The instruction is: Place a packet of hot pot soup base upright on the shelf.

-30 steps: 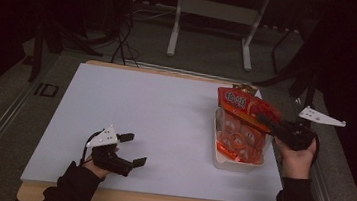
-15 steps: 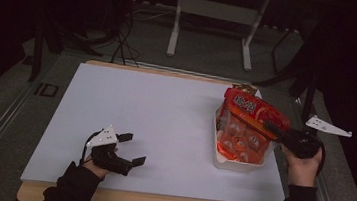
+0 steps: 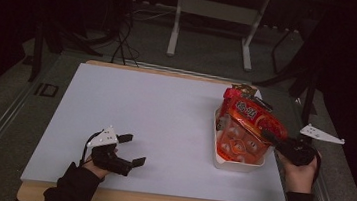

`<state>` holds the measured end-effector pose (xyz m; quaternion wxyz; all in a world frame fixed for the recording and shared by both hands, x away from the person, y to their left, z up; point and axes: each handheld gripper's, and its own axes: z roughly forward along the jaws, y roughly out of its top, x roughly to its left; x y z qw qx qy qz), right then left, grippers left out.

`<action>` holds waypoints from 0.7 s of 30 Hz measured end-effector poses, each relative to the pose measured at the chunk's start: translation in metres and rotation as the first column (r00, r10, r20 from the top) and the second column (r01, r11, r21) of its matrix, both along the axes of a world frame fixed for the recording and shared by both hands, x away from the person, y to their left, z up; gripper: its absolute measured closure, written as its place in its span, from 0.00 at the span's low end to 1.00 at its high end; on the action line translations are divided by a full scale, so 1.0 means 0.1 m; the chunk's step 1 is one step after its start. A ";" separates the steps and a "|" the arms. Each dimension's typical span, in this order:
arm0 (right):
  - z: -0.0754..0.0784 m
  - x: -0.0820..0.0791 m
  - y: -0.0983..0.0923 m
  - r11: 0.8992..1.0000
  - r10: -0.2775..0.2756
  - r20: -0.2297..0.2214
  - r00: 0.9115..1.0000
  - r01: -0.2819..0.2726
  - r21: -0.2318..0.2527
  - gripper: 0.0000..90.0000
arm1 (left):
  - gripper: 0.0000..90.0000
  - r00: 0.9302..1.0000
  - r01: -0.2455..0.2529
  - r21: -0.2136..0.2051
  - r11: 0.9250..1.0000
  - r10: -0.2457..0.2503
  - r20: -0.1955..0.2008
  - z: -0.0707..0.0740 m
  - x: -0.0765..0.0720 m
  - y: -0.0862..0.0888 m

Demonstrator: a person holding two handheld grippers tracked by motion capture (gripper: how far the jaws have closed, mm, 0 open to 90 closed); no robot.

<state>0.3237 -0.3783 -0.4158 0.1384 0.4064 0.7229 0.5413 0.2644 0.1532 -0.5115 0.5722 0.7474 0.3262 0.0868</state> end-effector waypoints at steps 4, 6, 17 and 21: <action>0.00 0.00 -0.01 1.000 -0.004 -0.002 1.000 0.004 0.004 1.00 | 0.02 1.000 0.000 -0.006 1.000 0.000 0.002 0.01 0.00 0.00; 0.03 0.00 -0.01 1.000 -0.006 0.004 1.000 0.006 -0.002 1.00 | 0.02 1.000 0.001 -0.005 1.000 -0.001 0.002 0.01 0.00 0.00; 0.23 -0.02 0.04 1.000 -0.025 0.036 0.999 0.025 0.003 0.69 | 0.02 1.000 0.003 -0.005 1.000 -0.003 -0.005 0.00 0.00 0.00; 0.41 -0.04 0.03 0.999 -0.040 0.074 0.996 0.039 0.018 0.55 | 0.02 1.000 0.005 0.000 1.000 -0.005 0.001 0.00 0.00 0.00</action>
